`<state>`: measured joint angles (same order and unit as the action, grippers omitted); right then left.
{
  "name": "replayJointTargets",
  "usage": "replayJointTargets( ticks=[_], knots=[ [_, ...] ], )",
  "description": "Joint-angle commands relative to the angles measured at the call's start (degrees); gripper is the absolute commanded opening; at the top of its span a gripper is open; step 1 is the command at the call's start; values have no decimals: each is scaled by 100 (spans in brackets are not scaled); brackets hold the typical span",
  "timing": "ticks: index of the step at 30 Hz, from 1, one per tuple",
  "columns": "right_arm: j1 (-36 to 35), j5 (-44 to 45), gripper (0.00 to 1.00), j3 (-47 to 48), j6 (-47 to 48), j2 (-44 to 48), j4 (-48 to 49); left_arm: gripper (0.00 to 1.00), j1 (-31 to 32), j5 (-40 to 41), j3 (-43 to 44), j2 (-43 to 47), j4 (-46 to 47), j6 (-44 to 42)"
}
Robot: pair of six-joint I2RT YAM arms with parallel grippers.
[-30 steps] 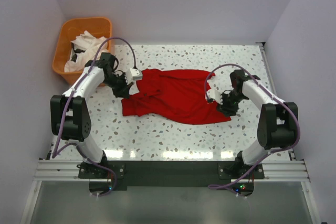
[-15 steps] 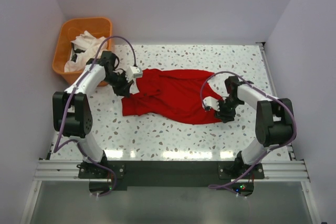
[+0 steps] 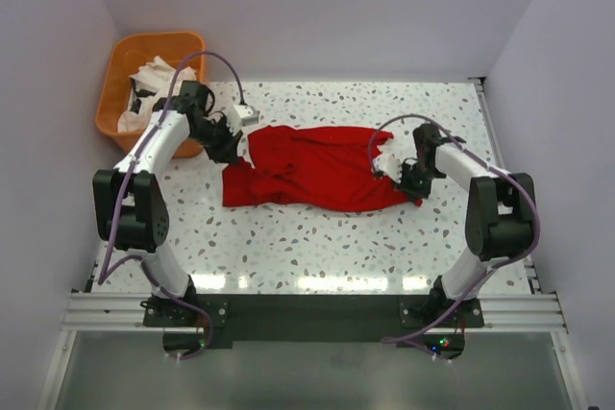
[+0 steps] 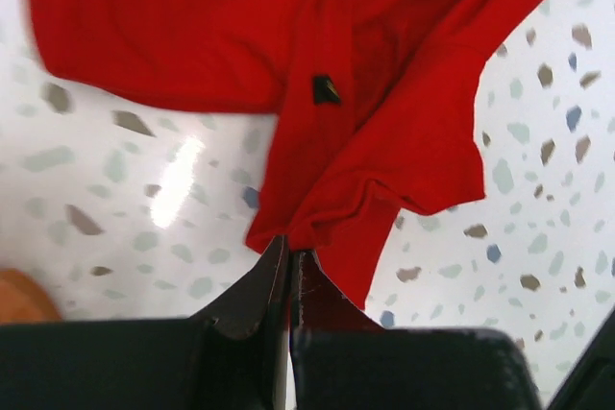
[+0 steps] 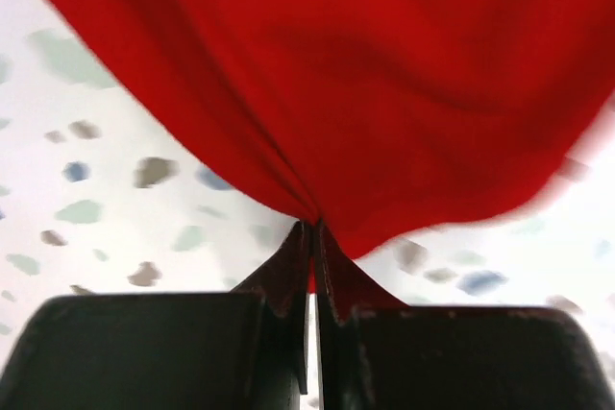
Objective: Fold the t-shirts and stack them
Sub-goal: Flatten the tshirt out
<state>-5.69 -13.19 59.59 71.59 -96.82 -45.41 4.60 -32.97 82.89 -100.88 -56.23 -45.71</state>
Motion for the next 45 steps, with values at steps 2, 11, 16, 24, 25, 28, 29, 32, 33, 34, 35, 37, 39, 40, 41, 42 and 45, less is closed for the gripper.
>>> replayJointTargets(
  ticks=[2,11,16,24,25,28,29,32,33,34,35,37,39,40,41,42,45],
  knots=[
    [349,-341,0,1594,-1401,250,173,0,-179,-341,1051,130,594,835],
    [543,184,0,3813,-3307,567,1532,0,-293,369,2029,595,3200,2592],
    [543,781,0,4235,-3845,953,2535,0,-337,1002,1504,1454,5039,3156],
    [543,1556,0,4315,-4057,1954,3730,0,-337,1276,756,2842,6904,3069],
    [543,1626,0,4237,-4031,2104,3828,0,-337,1371,485,3029,7045,3008],
    [543,1907,0,3991,-3881,2708,4171,0,-337,1652,97,3741,7249,2849],
    [543,1995,0,3912,-3768,2868,4233,0,-337,1723,17,3925,7249,2805],
    [534,2040,0,3674,-3557,3545,4400,0,-337,2039,-290,4663,7284,2472],
    [534,2040,0,3630,-3512,3695,4418,0,-337,2127,-361,4987,7301,2401],
    [543,2031,0,3577,-3460,3966,4426,0,-337,2285,-414,5121,7284,2270],
    [543,2014,0,3551,-3329,4082,4409,0,-337,2347,-423,5244,7232,2208],
    [543,2013,0,3515,-3187,4275,4400,0,-337,2488,-380,5500,7153,2111],
    [543,2005,0,3524,-2950,4417,4330,0,-337,2489,-292,5623,6968,2023],
    [543,1987,0,3533,-2871,4434,4312,0,-337,2445,-222,5632,6924,2023],
    [543,1952,0,3542,-2757,4443,4260,0,-337,2384,-186,5632,6776,1988],
    [543,1943,0,3568,-2695,4391,4164,0,-337,2331,-151,5606,6704,1892],
    [543,1830,0,3638,-2615,4207,3857,2,-337,2033,-220,5536,6458,1637]
  ],
)
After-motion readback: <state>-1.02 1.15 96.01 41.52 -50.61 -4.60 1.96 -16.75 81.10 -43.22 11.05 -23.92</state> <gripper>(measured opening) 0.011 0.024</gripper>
